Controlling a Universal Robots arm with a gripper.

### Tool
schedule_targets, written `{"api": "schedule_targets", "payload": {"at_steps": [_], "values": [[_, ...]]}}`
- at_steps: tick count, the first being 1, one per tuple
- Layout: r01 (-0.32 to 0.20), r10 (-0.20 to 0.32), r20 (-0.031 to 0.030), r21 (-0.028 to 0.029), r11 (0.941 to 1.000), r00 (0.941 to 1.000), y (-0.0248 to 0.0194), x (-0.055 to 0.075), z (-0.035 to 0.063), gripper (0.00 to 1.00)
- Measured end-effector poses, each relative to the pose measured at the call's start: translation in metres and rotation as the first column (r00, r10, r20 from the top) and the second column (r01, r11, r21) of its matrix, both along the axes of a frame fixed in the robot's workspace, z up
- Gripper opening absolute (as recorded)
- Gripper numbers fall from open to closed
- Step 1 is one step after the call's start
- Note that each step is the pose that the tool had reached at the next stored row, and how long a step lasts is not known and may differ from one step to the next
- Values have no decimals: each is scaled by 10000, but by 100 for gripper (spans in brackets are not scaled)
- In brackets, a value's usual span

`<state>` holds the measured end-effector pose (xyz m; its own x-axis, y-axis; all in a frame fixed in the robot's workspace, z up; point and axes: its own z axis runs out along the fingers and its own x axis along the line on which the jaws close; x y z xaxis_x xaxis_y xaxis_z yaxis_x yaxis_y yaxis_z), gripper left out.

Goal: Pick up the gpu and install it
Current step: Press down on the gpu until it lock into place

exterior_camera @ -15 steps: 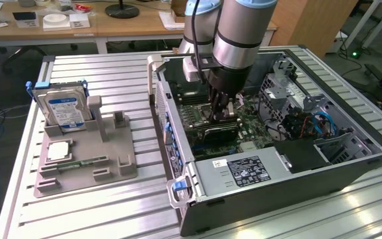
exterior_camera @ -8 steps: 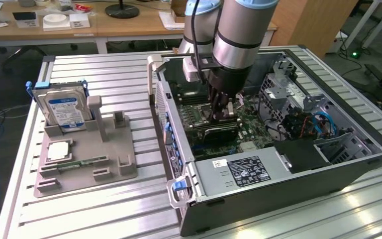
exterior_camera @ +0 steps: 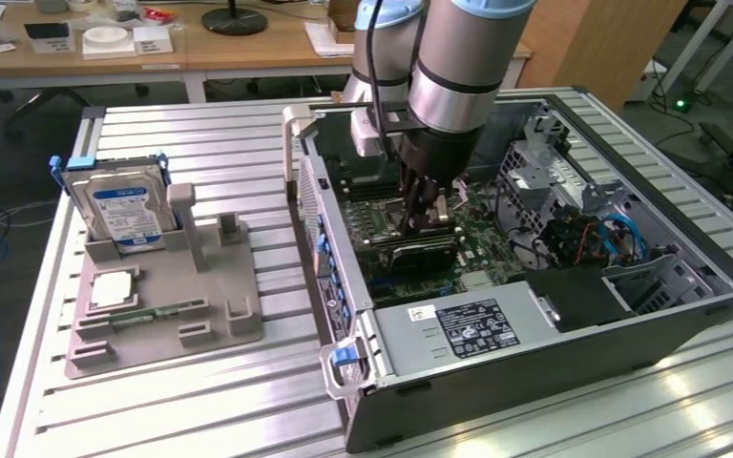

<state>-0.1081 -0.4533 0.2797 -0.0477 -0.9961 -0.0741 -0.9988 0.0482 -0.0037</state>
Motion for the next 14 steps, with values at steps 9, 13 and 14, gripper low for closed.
{"api": "schedule_targets", "payload": {"at_steps": [9,13,14], "values": [[-115,115,31,-3,9999,9999,-14,-134,0,10],[-219,219,31,-15,9998,9998,-34,-178,0,10],[-247,247,30,-16,9997,9997,-40,-187,0,10]]}}
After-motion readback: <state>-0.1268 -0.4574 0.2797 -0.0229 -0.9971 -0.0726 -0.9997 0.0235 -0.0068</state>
